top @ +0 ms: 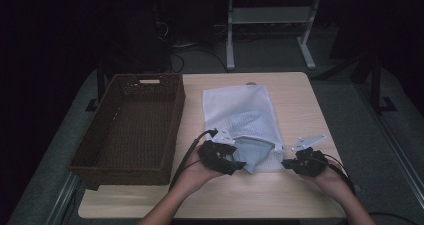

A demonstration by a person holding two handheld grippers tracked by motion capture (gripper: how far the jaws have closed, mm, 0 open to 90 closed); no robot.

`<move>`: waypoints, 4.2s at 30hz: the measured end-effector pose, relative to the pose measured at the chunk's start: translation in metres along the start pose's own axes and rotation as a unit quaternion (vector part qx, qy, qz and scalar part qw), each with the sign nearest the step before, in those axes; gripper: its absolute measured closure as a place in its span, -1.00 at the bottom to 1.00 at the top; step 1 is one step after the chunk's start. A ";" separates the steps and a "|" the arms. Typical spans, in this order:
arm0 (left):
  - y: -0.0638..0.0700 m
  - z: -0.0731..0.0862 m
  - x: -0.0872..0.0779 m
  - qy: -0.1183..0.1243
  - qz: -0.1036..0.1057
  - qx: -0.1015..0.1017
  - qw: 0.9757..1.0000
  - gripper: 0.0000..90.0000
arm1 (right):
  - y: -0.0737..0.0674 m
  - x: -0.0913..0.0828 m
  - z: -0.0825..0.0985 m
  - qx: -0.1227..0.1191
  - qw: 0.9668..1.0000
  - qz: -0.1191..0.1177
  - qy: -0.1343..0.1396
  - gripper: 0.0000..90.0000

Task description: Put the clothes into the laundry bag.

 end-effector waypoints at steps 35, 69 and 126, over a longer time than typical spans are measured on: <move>-0.031 0.002 0.046 -0.038 -0.020 0.012 0.999 0.78 | -0.054 0.011 -0.036 -0.069 0.994 -0.067 0.052 0.46; -0.045 0.001 0.053 -0.031 -0.039 -0.016 0.999 0.79 | -0.069 0.060 -0.050 -0.106 0.992 -0.061 0.026 1.00; -0.091 -0.006 -0.004 0.013 -0.142 -0.052 0.988 0.21 | -0.040 0.032 -0.019 -0.087 0.995 -0.050 0.003 1.00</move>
Point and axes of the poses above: each handheld gripper's, and its own axes: x roughly forward along the jaws, z roughly out of its underside, y roughly to its right, the point moved 8 cm from there along x, roughly forward along the jaws, and after that the axes turned 7 degrees about x, right-handed, at the moved point
